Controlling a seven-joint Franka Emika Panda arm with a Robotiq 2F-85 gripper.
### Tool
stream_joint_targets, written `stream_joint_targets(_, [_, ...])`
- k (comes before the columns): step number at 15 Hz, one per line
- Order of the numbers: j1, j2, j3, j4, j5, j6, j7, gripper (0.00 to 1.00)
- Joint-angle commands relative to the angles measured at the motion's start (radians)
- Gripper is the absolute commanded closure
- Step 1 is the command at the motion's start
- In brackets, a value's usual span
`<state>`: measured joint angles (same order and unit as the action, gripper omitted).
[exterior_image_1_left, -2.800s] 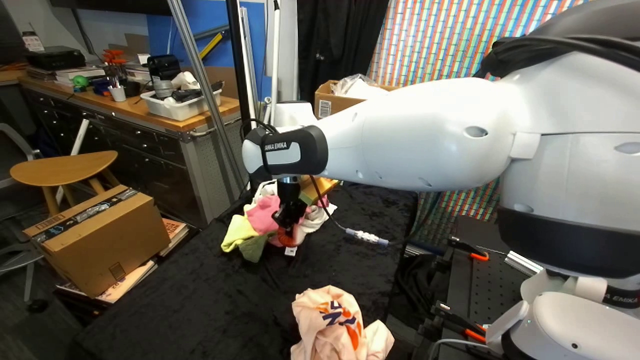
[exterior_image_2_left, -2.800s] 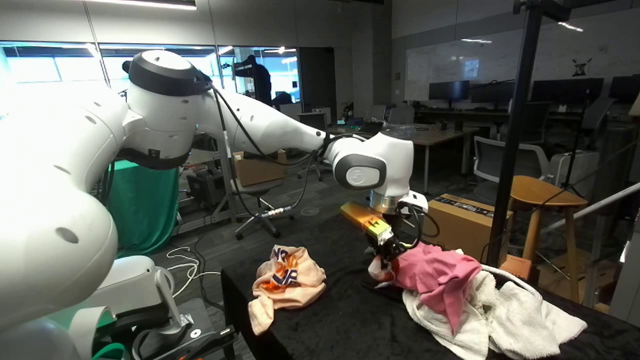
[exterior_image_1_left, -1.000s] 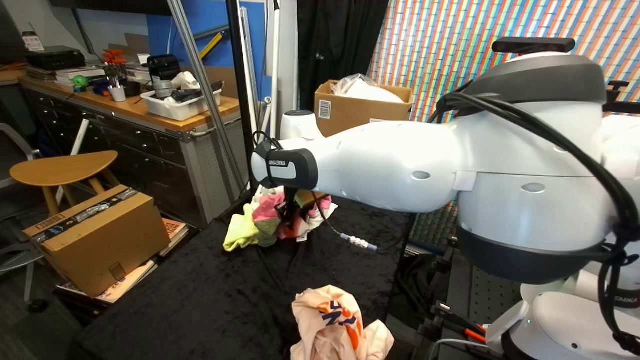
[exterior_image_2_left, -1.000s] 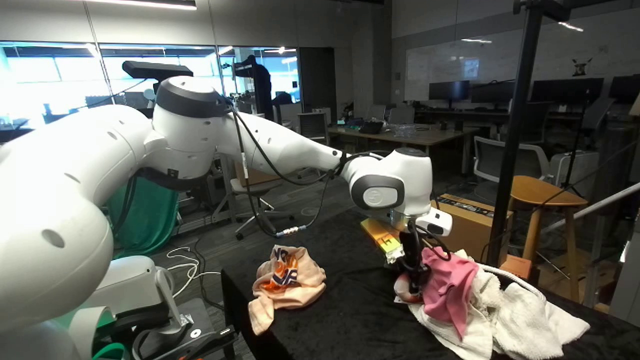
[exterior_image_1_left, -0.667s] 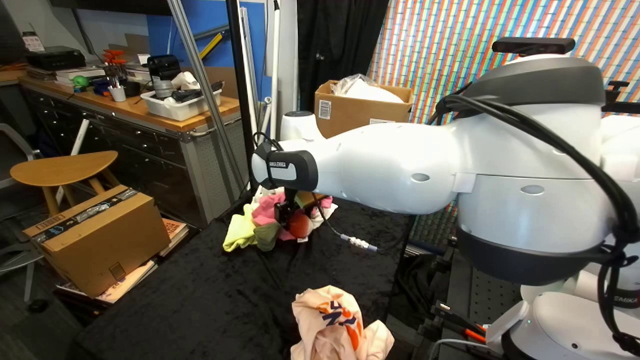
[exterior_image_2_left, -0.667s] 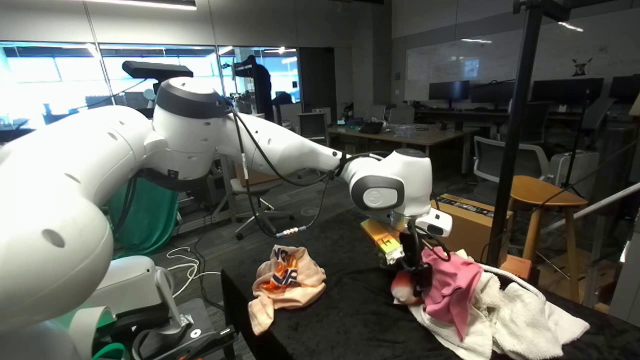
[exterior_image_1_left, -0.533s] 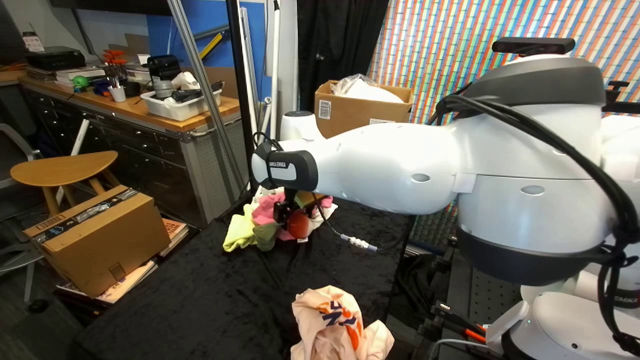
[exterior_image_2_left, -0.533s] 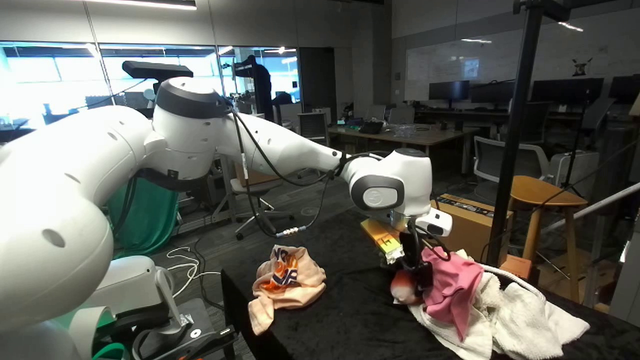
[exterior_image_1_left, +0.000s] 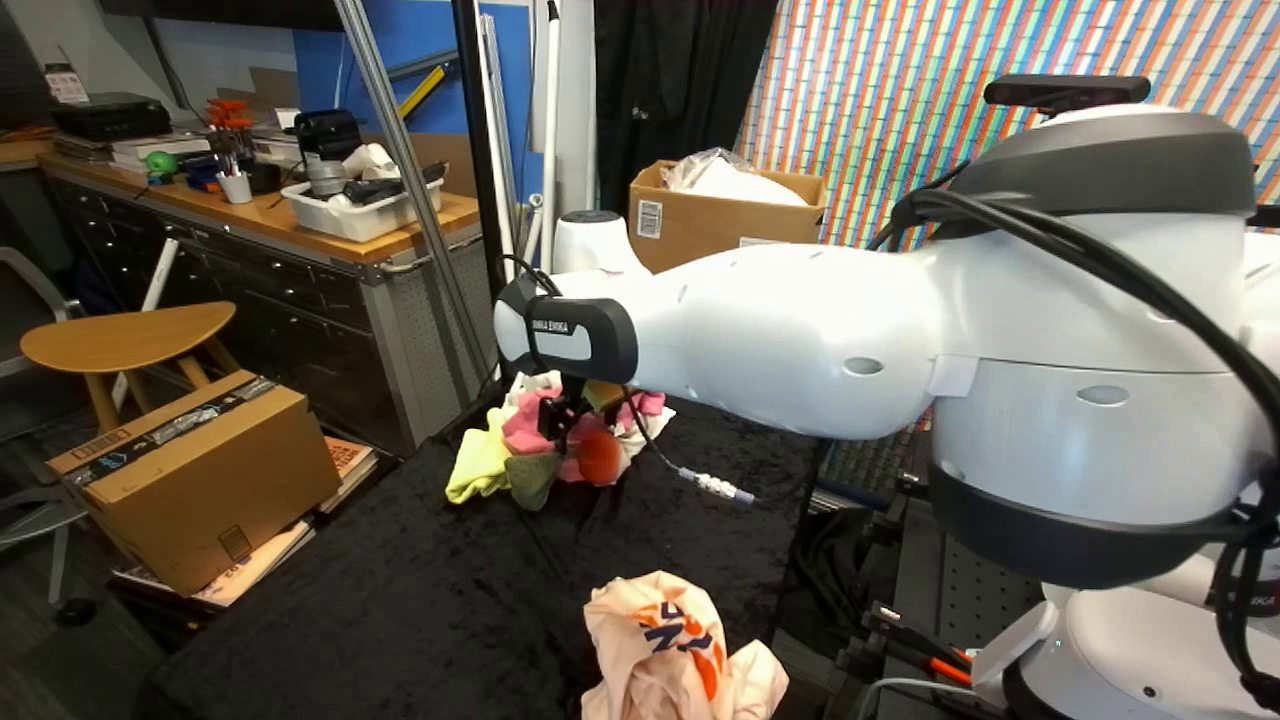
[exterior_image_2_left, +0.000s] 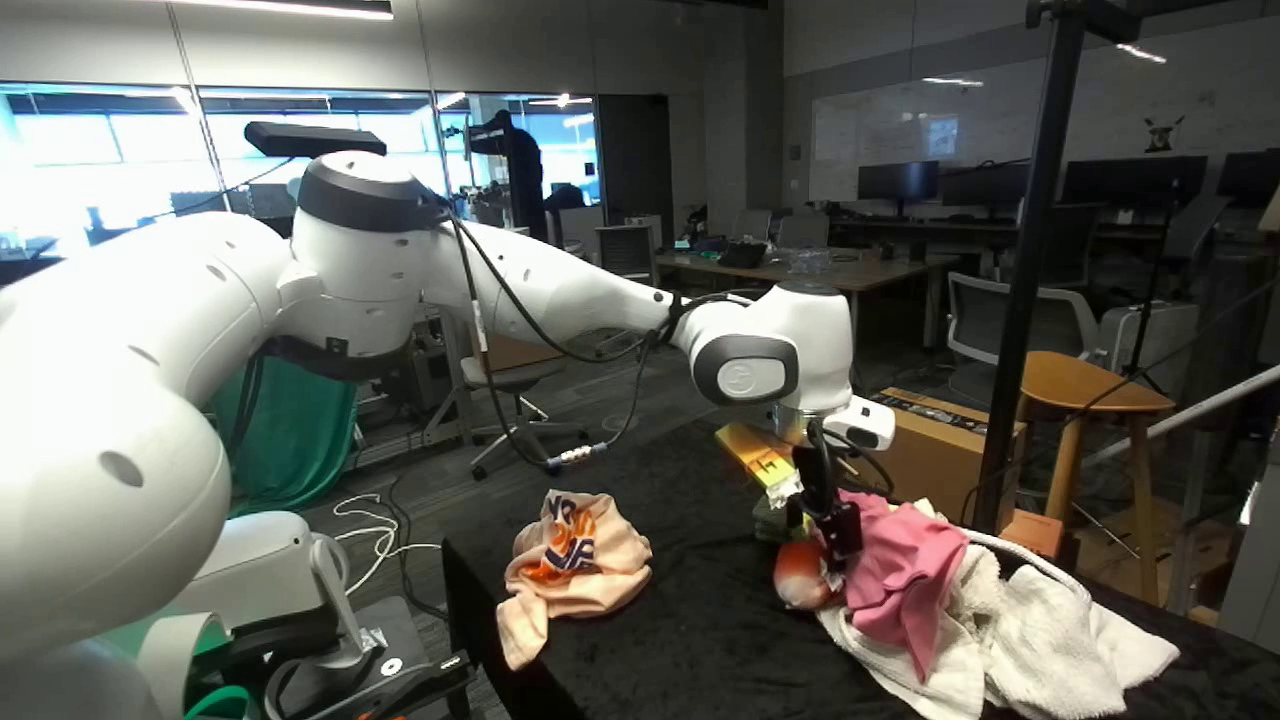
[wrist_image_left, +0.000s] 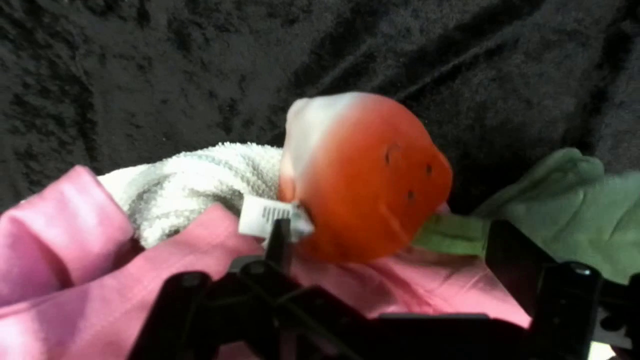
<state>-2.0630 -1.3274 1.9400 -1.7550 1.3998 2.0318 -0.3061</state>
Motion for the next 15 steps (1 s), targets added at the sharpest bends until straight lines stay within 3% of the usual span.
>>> stream_joint_targets(1, [0.064,0.023,-0.044,-0.064,0.007,0.02,-0.039,0.0])
stream_joint_targets(8, [0.146,0.034,-0.091,-0.128,0.009,0.018,-0.08,0.0])
stream_joint_targets(15, [0.226,0.181,-0.099,-0.238,0.012,-0.084,-0.394,0.0])
